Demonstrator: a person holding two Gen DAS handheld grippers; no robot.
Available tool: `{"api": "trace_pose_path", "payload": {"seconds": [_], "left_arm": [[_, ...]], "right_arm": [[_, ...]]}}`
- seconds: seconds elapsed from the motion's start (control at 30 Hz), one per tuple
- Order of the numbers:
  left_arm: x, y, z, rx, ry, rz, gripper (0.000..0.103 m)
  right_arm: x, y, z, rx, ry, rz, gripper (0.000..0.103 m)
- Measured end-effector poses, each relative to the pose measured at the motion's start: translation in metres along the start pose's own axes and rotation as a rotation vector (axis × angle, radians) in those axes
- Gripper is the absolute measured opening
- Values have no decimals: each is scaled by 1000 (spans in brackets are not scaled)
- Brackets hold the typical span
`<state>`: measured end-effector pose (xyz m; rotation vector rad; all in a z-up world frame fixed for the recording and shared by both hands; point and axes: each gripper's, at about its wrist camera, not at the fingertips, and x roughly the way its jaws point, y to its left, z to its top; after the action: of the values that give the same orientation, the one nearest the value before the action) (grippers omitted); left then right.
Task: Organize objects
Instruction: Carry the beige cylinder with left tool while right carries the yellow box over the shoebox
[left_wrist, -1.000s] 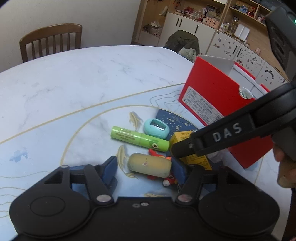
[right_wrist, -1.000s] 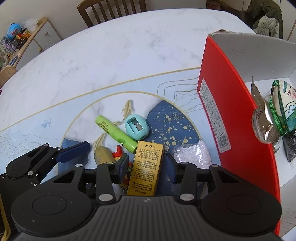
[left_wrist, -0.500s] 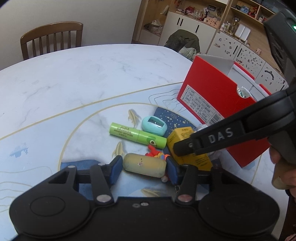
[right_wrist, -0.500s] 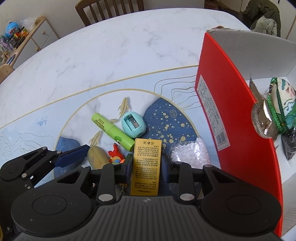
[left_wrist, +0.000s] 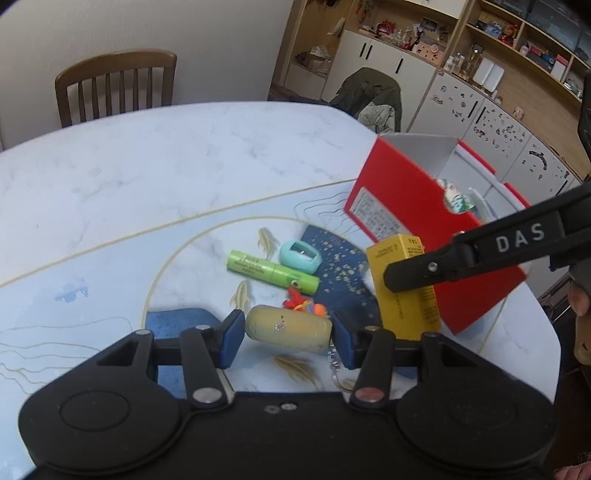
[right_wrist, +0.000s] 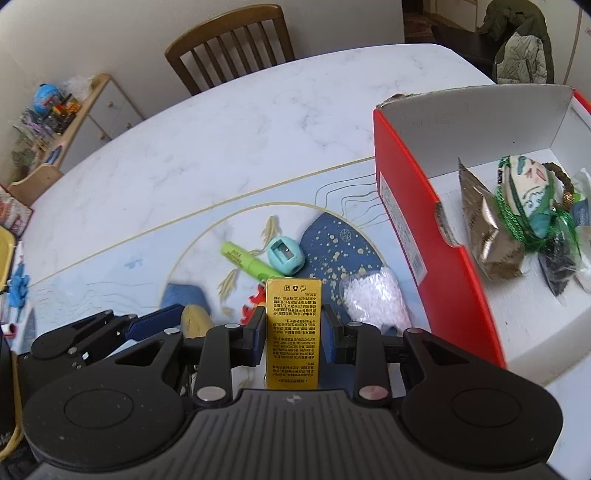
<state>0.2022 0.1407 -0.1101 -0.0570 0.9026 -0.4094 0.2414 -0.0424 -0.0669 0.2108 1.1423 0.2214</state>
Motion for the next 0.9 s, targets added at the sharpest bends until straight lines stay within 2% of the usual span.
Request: {"api": "trace_pose_path", "payload": {"seconds": [0.13, 0.27, 0.47, 0.9], "left_arm": [[-16, -12, 9, 18, -21, -11, 49], [-28, -24, 22, -9, -35, -41, 49], [-40, -55, 38, 28, -66, -56, 49], [-28, -127, 65, 90, -66, -43, 49]], "right_arm": [[-26, -6, -1, 5, -10, 23, 29], [-52, -16, 3, 4, -35, 47, 29], [-82, -41, 15, 11, -87, 52, 29], [-112, -111, 35, 8, -128, 52, 29]]}}
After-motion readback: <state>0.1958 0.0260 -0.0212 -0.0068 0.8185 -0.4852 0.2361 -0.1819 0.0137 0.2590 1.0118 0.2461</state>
